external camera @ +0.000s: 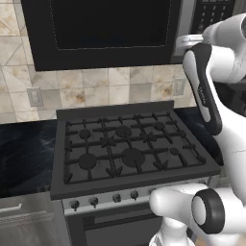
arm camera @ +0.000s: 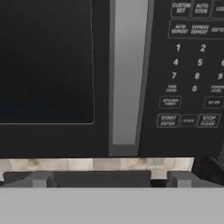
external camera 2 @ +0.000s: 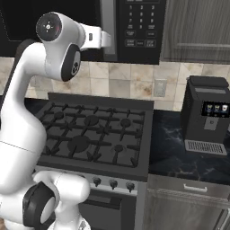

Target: Retrieve the reheated potato from the microwave, then place the potato, cheese, and condiment on the cutting board.

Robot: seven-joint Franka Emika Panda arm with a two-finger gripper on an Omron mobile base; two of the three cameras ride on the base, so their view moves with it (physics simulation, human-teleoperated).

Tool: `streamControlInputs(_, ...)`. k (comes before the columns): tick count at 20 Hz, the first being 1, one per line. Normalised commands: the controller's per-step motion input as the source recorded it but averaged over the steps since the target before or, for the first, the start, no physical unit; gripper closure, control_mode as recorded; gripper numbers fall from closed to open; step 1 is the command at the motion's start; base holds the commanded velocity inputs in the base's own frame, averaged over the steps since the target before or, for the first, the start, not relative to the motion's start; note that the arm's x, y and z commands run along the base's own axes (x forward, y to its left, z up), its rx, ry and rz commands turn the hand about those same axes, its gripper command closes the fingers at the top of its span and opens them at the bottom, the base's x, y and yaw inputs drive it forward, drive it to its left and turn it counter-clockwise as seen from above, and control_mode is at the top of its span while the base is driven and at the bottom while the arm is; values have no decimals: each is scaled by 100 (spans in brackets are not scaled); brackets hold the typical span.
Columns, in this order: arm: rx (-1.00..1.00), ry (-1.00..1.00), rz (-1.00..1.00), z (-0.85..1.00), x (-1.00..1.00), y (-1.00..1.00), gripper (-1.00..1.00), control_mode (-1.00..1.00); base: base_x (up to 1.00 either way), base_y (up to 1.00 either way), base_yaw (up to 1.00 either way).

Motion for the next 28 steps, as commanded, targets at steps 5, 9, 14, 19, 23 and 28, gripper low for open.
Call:
streamControlInputs(5, 0, -11, 0, 17, 31, -2, -100, -100, 0, 0, 0)
streamControlInputs(9, 0, -1, 0, 16, 32, -6, -100, -100, 0, 0, 0)
streamControlInputs(14, 0, -1, 0, 12, 24, -20, -100, -100, 0, 0, 0)
streamControlInputs(19, 0, 0, -2, 14, 24, -22, -100, -100, 0, 0, 0)
streamControlInputs(23, 0, 0, -2, 13, 37, -5, -100, -100, 0, 0, 0)
streamControlInputs(28, 0, 0, 0, 12, 38, 4, -100, -100, 0, 0, 0)
